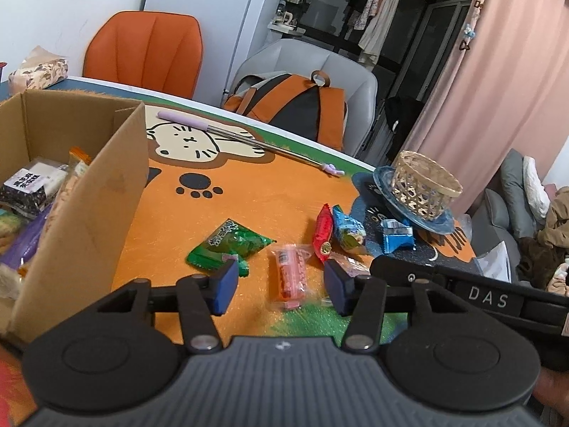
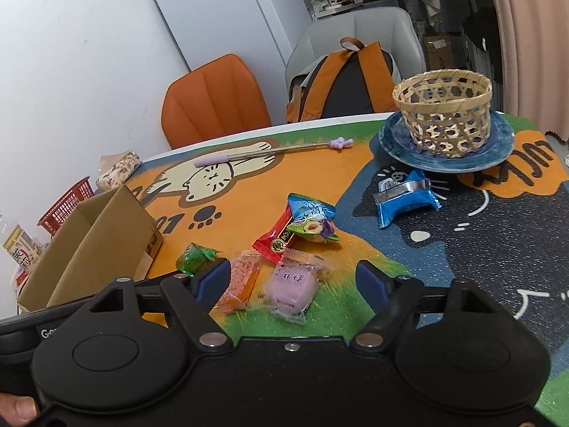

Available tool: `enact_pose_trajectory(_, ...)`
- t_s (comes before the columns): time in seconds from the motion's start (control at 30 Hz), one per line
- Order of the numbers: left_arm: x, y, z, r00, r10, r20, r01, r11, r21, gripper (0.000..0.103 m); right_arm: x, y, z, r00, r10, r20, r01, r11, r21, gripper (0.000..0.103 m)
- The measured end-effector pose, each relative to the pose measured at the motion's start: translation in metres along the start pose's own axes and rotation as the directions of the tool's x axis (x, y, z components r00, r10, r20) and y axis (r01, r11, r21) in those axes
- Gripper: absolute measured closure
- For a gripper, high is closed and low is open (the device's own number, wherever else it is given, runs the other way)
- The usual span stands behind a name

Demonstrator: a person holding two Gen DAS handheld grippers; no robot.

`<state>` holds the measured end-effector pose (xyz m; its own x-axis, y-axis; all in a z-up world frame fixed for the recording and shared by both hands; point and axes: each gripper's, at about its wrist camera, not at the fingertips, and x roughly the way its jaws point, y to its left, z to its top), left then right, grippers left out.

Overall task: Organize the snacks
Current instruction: 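Grasp the pink mochi packet with the right gripper while the left grasps the orange candy stick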

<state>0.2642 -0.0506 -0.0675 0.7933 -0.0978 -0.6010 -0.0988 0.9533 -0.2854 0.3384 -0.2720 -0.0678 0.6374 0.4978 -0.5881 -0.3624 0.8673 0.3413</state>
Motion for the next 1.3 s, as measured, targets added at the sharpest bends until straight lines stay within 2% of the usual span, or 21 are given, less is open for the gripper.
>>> enact_pose_trajectory(0.23,0.011,0.006,-0.001,1.000,0.028,-0.006,-0.028,1.000,-0.013,0.051,0.021,-0.003,-0.007,0.999,0.030,-0.039,-0.029,0.999,0.026,0.037)
enact_pose_trajectory(0.3,0.014,0.008,-0.002,0.999,0.035,-0.010,-0.035,0.999,-0.011,0.051,0.027,-0.002,-0.010,0.998,0.032,-0.055,-0.031,0.999,0.016,0.044)
enact_pose_trajectory(0.37,0.016,0.008,-0.003,0.999,0.033,-0.013,-0.033,0.999,-0.014,0.051,0.033,-0.002,-0.012,0.997,0.035,-0.071,-0.034,0.999,0.012,0.063)
enact_pose_trajectory(0.43,0.018,0.008,-0.003,1.000,0.027,-0.010,-0.027,0.999,-0.018,0.051,0.033,-0.004,-0.014,0.998,0.034,-0.057,-0.033,0.999,0.005,0.069)
enact_pose_trajectory(0.53,0.022,0.005,-0.005,0.999,0.033,-0.004,-0.033,0.999,-0.012,0.051,0.030,-0.009,-0.014,0.998,0.047,-0.052,-0.046,0.999,0.026,0.071)
enact_pose_trajectory(0.77,0.034,-0.007,-0.013,0.999,0.025,-0.023,-0.025,1.000,0.002,0.051,0.018,-0.019,-0.012,0.999,0.004,-0.039,-0.003,0.999,0.036,0.074)
enact_pose_trajectory(1.17,0.049,-0.019,-0.021,0.998,0.051,-0.022,-0.050,0.998,0.038,0.052,0.014,-0.025,-0.010,0.999,-0.012,-0.044,0.014,0.999,0.037,0.072)
enact_pose_trajectory(1.2,0.049,-0.019,-0.021,0.998,0.054,-0.022,-0.053,0.998,0.035,0.057,0.014,-0.025,-0.010,0.999,-0.015,-0.040,0.017,0.999,0.035,0.072)
enact_pose_trajectory(1.23,0.049,-0.019,-0.020,0.998,0.054,-0.023,-0.053,0.998,0.037,0.068,0.013,-0.025,-0.010,0.999,-0.019,-0.036,0.021,0.999,0.033,0.070)
enact_pose_trajectory(1.27,0.050,-0.018,-0.020,0.999,0.046,-0.027,-0.045,0.998,0.039,0.072,0.013,-0.025,-0.010,0.999,-0.025,-0.033,0.026,0.999,0.032,0.068)
enact_pose_trajectory(1.3,0.050,-0.018,-0.020,0.999,0.040,-0.027,-0.039,0.998,0.040,0.073,0.013,-0.025,-0.010,0.999,-0.031,-0.029,0.032,0.999,0.032,0.066)
